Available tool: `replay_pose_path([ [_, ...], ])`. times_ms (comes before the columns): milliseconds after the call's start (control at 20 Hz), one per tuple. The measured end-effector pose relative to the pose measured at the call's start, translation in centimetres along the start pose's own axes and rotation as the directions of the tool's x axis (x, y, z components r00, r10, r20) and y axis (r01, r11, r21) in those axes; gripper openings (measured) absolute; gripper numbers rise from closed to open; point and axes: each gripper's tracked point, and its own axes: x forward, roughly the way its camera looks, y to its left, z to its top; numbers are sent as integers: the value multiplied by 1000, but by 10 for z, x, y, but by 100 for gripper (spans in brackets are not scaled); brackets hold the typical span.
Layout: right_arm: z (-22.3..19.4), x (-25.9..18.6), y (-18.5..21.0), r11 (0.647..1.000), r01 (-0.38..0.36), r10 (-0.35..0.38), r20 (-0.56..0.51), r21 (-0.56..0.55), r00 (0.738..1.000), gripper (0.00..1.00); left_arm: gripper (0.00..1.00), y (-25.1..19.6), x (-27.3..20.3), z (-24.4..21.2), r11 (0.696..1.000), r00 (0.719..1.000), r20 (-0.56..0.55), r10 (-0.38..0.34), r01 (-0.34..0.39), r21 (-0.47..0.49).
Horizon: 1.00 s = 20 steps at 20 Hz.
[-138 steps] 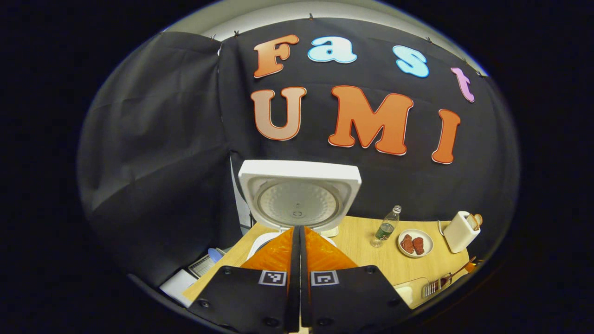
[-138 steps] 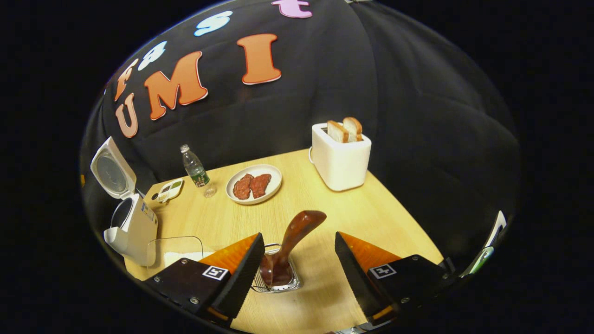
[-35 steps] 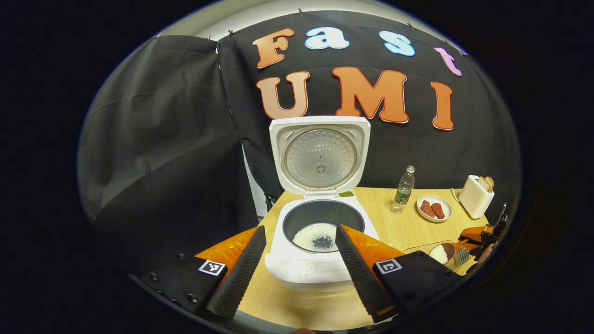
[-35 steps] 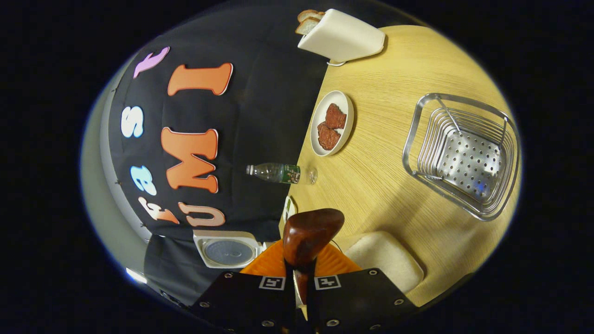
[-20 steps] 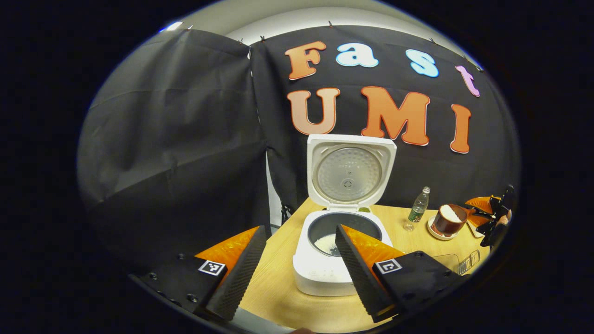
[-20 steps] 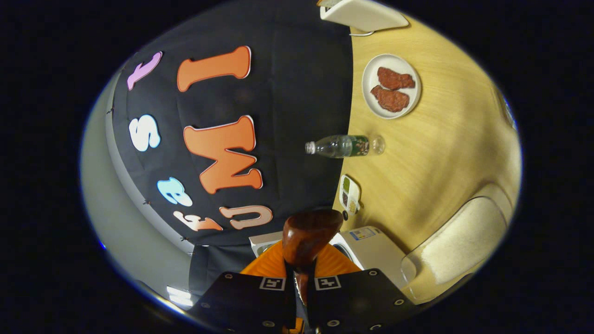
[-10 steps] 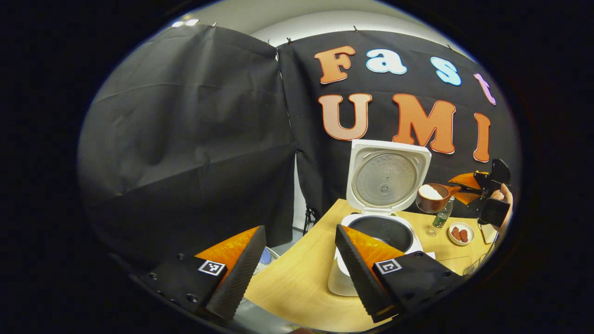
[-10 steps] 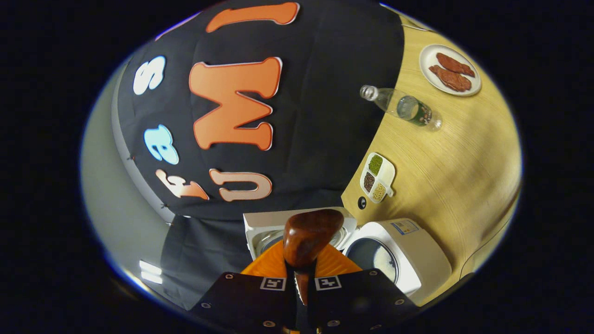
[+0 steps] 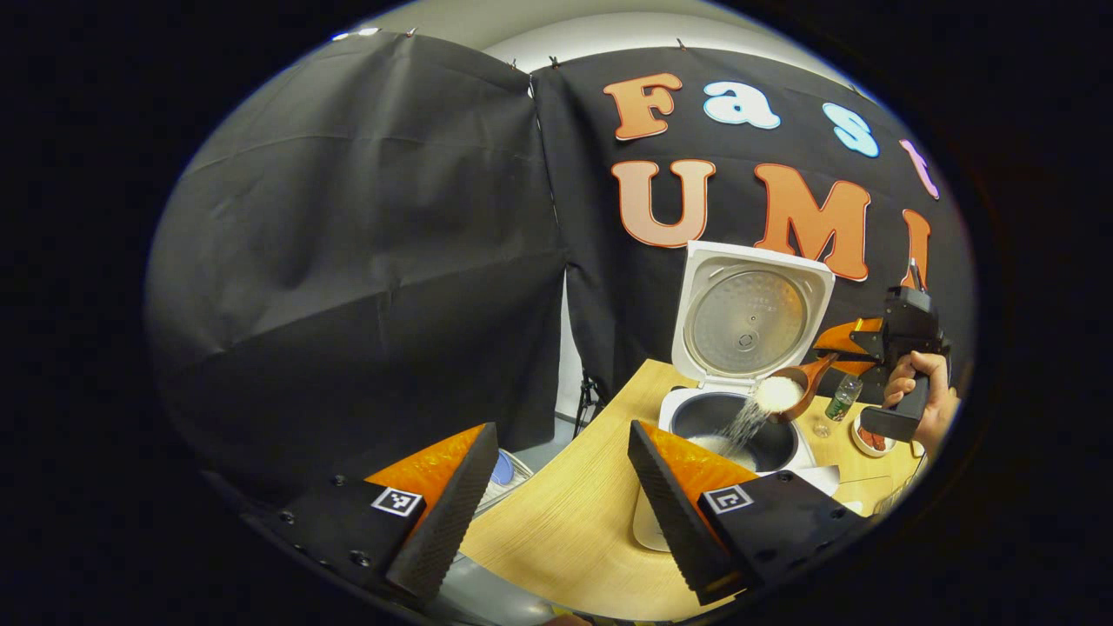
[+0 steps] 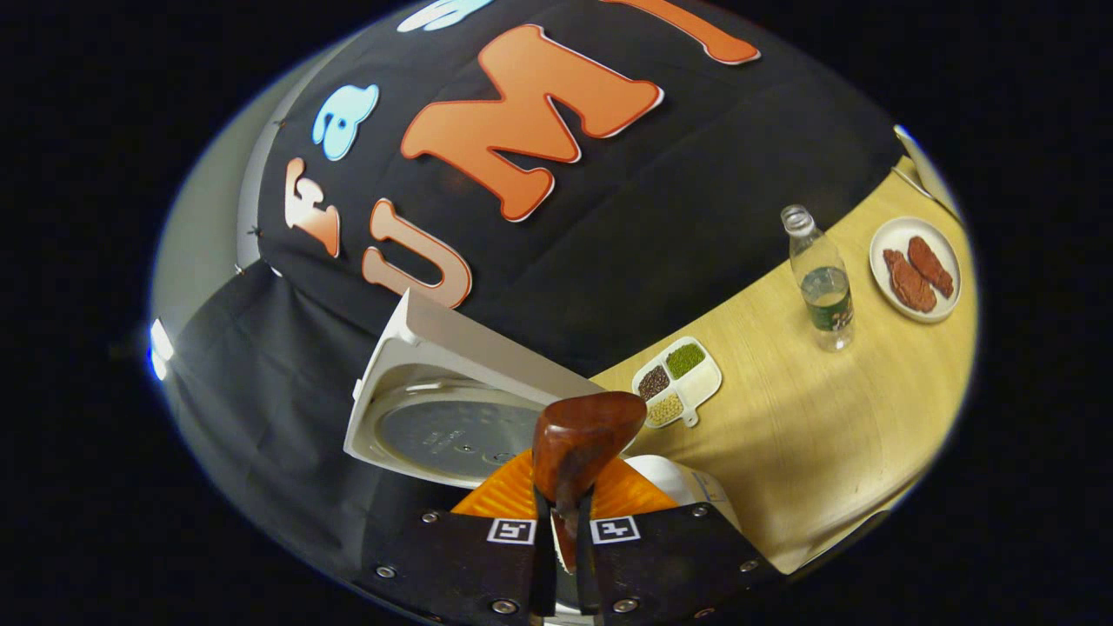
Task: Close the left gripper, press the button to open the rice cooker; take a wooden spoon from the chopstick holder with the right hand, scoop a spoonful of rice and pour it into the rice cooker, then put the wooden spoon back into the chopstick holder.
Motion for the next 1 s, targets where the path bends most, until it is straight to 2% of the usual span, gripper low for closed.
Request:
replay_pose_path([
  [150,6,0,10,987,8,-2,34,-162,999,8,97,-4,7,2,1000,1000,-3,-8,8,5],
  [200,7,-2,16,980,3,5,40,-201,999,8,100,-5,8,3,1000,1000,-2,-10,10,7],
  [350,16,-9,35,957,-27,46,61,-289,997,9,96,-11,12,4,1000,1000,0,-25,25,19],
  [400,18,-11,41,949,-32,57,71,-314,996,9,100,-13,13,5,999,1000,2,-29,29,22],
  [450,20,-14,48,939,-42,72,76,-341,995,8,97,-13,15,7,999,999,4,-33,33,25],
  [550,23,-20,61,916,-62,104,84,-397,991,8,100,-15,16,8,999,999,5,-40,40,26],
  [750,29,-27,86,855,-85,155,95,-512,983,8,100,-16,16,6,999,999,-1,-45,45,27],
  [950,33,-39,121,766,-116,229,100,-632,968,8,100,-14,16,9,998,999,5,-49,49,26],
  [1000,36,-42,130,741,-115,247,109,-661,963,8,97,-13,17,9,999,999,8,-48,48,26],
])
